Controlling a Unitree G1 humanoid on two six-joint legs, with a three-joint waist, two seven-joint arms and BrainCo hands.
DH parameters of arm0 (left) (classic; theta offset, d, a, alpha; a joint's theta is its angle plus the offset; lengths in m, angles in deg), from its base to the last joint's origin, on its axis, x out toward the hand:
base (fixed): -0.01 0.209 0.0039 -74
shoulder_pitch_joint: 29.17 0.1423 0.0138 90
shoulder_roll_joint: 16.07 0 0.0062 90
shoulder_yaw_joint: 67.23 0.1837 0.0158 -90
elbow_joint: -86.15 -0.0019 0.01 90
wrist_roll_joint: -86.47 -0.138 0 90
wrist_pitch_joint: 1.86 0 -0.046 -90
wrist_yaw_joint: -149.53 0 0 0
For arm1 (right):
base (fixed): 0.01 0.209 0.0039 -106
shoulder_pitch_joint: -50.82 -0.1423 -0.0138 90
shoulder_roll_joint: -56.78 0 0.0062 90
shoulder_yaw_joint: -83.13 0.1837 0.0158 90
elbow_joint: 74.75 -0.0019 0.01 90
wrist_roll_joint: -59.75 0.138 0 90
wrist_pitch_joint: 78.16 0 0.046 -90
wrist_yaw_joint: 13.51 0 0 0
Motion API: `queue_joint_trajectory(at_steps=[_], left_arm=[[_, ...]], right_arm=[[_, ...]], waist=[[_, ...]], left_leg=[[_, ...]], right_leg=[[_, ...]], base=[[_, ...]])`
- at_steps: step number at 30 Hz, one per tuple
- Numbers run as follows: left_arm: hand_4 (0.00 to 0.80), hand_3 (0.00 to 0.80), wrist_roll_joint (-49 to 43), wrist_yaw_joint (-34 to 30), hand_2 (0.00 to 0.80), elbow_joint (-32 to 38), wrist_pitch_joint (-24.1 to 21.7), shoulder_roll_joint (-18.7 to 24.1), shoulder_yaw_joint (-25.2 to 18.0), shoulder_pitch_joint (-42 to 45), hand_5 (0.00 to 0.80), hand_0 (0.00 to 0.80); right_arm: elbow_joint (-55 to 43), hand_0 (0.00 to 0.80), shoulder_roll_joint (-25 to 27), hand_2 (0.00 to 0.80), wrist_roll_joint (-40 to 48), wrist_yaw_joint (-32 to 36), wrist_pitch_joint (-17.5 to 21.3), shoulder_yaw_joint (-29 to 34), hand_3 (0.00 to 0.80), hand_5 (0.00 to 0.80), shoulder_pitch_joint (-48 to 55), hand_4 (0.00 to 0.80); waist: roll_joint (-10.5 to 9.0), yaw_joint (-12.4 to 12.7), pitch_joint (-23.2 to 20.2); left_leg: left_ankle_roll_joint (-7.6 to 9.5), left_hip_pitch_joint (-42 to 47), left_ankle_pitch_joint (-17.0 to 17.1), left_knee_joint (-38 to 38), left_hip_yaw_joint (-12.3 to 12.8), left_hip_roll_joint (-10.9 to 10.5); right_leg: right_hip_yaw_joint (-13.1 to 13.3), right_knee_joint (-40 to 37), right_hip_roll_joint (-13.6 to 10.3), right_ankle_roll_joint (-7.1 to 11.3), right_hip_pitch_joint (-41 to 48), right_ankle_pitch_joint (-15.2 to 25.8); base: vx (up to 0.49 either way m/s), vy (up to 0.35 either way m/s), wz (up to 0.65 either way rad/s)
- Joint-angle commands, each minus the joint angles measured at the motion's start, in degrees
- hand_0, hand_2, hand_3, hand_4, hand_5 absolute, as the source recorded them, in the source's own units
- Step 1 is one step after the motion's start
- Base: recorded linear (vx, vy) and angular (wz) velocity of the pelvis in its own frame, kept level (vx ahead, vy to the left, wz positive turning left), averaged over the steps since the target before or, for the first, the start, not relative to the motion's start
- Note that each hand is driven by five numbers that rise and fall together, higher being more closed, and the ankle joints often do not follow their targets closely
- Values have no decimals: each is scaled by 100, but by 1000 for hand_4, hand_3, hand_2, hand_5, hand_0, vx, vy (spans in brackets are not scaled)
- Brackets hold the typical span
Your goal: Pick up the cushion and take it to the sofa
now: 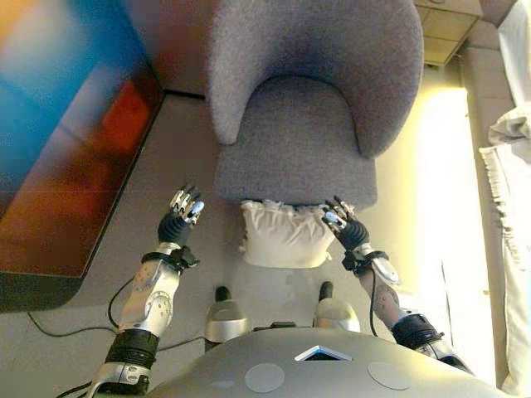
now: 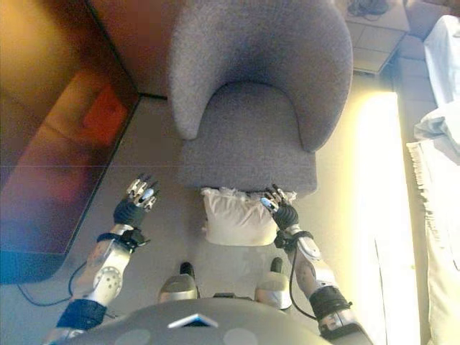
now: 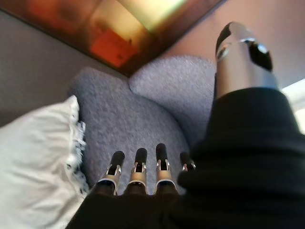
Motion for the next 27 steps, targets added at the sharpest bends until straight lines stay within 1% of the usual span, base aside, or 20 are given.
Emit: queue_joint_trajectory(at_steps=[1,3,4,7,9,10,12,13,15,17,20,23,27], left_arm=[[0,0,593,-759,0,264,129,116,157,-276,0,0],[0,0,1142,-1445,0,296,469,-8,138,-284,0,0],[0,0,1325,-1623,0,313,562,-35,155,-283,0,0],[0,0,2418,-2574,0,295,1107,-219,150,-259,0,0],[0,0,3042,-3028,0,229,1449,-362,115,-230,0,0],[0,0,3426,-3182,0,219,1657,-457,111,-219,0,0],[0,0,4174,-3210,0,120,2133,-732,-22,-212,0,0],[0,0,4264,-3105,0,56,2175,-846,-96,-208,0,0],[0,0,4086,-3105,0,6,2074,-934,-199,-151,0,0],[0,0,4017,-3308,0,-65,2056,-966,-241,-59,0,0],[0,0,3928,-3420,0,-90,2035,-949,-334,10,0,0],[0,0,3940,-3373,0,-69,2056,-926,-400,-9,0,0],[0,0,3847,-3369,0,-66,2018,-911,-348,-39,0,0]], right_arm=[[-677,0,-12,0,765,657,103,172,0,0,-244,0],[-766,0,-151,0,1703,1405,-260,226,0,0,-255,0],[-773,0,-190,0,2024,1614,-398,241,0,0,-267,0],[-711,0,-461,0,3615,2701,-1095,372,0,0,-245,0],[-577,0,-661,0,4284,3066,-1460,528,0,0,-213,0],[-522,0,-754,0,4426,3103,-1530,605,0,0,-217,0],[-331,0,-943,0,4581,2953,-1671,783,0,0,-224,0],[-276,0,-1039,0,4526,2980,-1734,882,0,0,-238,0],[-408,0,-1097,0,4393,3230,-1764,951,0,0,-159,0],[-450,0,-1076,0,4337,3451,-1730,947,0,0,-55,0],[-366,0,-1046,0,4233,3371,-1737,1007,0,0,-68,0],[-348,0,-1057,0,4128,3350,-1787,996,0,0,-70,0],[-363,0,-1035,0,4055,3333,-1768,887,0,0,-65,0]], waist=[[-68,107,-121],[-67,126,-122],[-67,124,-126],[-51,127,-152],[-46,123,-189],[-41,115,-209],[-34,102,-250],[-39,91,-269],[-67,88,-303],[-75,99,-332],[-79,132,-374],[-87,144,-404],[-106,157,-413]], left_leg=[[211,-455,-57,389,-321,93],[204,-421,-82,418,-287,117],[196,-411,-94,442,-266,133],[183,-421,-163,595,-222,190],[177,-416,-208,671,-196,230],[181,-396,-225,681,-185,239],[191,-336,-241,652,-167,230],[196,-286,-246,614,-145,225],[206,-253,-269,593,-118,214],[193,-261,-277,580,-117,205],[190,-203,-292,524,-127,182],[198,-174,-308,514,-120,178],[201,-196,-315,563,-151,182]], right_leg=[[-326,296,-353,174,-233,60],[-378,256,-346,160,-190,65],[-382,263,-349,159,-186,64],[-367,374,-389,171,-201,8],[-363,438,-423,193,-186,-31],[-360,458,-437,202,-173,-42],[-354,460,-460,219,-128,-48],[-360,442,-463,225,-102,-44],[-385,397,-466,229,-83,-29],[-390,324,-461,239,-75,6],[-417,221,-432,244,-26,46],[-406,200,-405,227,-20,45],[-380,230,-365,193,-33,20]], base=[[0,0,0],[37,-25,1],[49,-14,1],[60,4,-1],[70,7,0],[76,10,-1],[84,15,-1],[78,5,-1],[49,-11,-2],[16,-6,0],[45,-7,0],[44,-7,0],[20,-9,0]])
